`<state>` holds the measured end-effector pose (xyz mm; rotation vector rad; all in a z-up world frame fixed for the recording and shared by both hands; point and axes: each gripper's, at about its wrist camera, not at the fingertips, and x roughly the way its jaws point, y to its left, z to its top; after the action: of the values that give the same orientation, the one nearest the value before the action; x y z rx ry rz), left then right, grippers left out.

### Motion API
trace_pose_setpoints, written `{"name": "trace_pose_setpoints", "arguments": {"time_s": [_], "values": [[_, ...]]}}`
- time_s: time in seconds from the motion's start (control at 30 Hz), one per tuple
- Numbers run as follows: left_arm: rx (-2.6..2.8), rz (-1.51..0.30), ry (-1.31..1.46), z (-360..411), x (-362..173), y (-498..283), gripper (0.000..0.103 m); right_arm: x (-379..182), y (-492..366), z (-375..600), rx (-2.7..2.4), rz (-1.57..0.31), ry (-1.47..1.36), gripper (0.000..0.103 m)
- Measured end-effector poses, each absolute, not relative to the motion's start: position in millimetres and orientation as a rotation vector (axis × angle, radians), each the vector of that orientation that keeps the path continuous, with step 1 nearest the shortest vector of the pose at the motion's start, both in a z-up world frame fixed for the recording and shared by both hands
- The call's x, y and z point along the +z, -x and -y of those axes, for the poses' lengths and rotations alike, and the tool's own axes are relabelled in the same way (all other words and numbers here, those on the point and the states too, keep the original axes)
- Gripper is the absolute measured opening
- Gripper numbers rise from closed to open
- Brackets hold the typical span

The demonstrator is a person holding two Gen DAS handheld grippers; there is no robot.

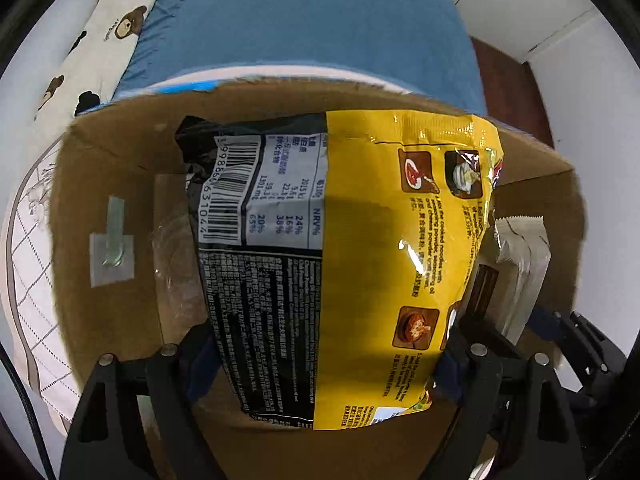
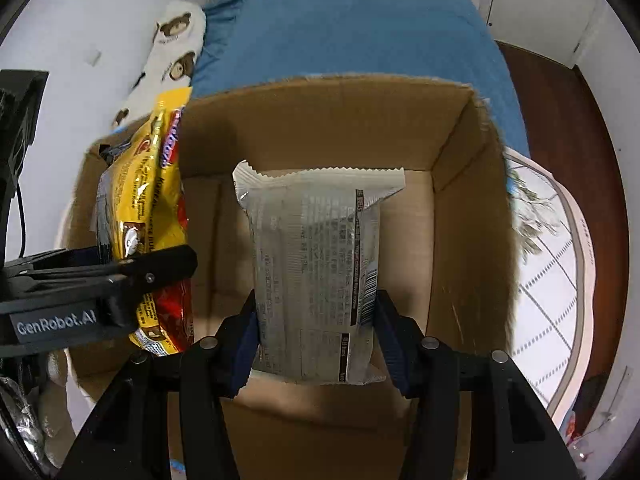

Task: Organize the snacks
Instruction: 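Carry both packets into the cardboard box and open both grippers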

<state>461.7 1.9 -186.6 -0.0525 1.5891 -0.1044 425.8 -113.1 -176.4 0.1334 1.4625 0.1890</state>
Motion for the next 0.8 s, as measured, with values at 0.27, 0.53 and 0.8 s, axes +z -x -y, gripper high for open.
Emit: {"name": "trace_pose_setpoints", "arguments": {"time_s": [0.27, 0.53, 0.8], "values": [[-0.102, -1.631, 0.058, 4.6, -212.9, -478.6, 0.09, -204.6, -444.0, 100.6, 0.221, -1.513, -0.102, 0.059], [-0.077, -1.58, 0.035, -2.0, -193.9, -473.2, 0.091, -203.4, -439.2, 95.3, 0.198, -1.526, -0.107, 0.09], [-0.011, -1.396, -0.025, -9.0, -144.2, -439.1, 0.091, -167.2, -424.5, 102.5, 0.132, -1.469, -0.114, 0.09]]}}
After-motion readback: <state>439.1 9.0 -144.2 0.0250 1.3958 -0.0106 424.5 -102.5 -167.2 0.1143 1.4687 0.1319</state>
